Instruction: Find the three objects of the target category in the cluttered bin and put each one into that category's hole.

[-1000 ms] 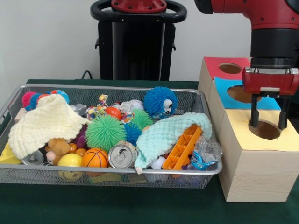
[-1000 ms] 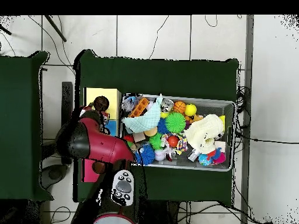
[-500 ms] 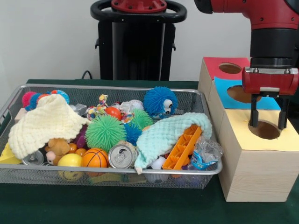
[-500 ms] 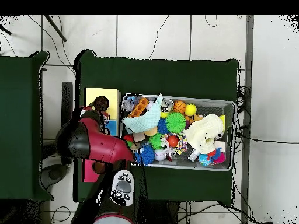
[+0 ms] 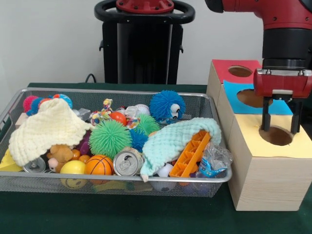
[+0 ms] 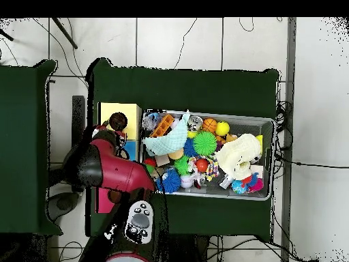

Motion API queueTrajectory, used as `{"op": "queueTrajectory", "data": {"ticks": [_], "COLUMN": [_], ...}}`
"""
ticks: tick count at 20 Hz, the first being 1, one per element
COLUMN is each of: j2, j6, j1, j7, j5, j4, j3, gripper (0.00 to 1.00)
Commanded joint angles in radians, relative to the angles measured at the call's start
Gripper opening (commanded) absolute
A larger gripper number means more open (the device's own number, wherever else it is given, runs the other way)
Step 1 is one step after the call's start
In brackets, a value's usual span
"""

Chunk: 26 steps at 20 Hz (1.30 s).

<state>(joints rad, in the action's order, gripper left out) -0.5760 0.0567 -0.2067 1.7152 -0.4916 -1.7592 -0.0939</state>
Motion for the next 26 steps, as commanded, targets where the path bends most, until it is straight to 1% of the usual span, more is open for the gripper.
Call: {"op": "queueTrajectory", "data": {"ticks": [1,4,8,14,16,18,20,26], "j2": [0.043,0.041,0.035,0.029,0.015,-0.017,-0.042,-0.085], "j6": [-0.086,-0.097,-0.13,-0.149,-0.173,-0.212,-0.249,-0.321], "j1": [-0.047,-0.063,-0.1,-0.104,-0.112,-0.103,-0.069,0.042], "j7": [0.216,0.214,0.215,0.209,0.207,0.192,0.163,0.072], "j5": [-0.054,-0.062,-0.08,-0.076,-0.071,-0.052,-0.025,0.039], "j4": [0.018,0.022,0.031,0.04,0.04,0.038,0.038,0.055], "j3": [-0.001,-0.025,-0.079,-0.094,-0.12,-0.139,-0.13,-0.066], "gripper": [1.0,1.0,1.0,1.0,1.0,1.0,1.0,1.0]}}
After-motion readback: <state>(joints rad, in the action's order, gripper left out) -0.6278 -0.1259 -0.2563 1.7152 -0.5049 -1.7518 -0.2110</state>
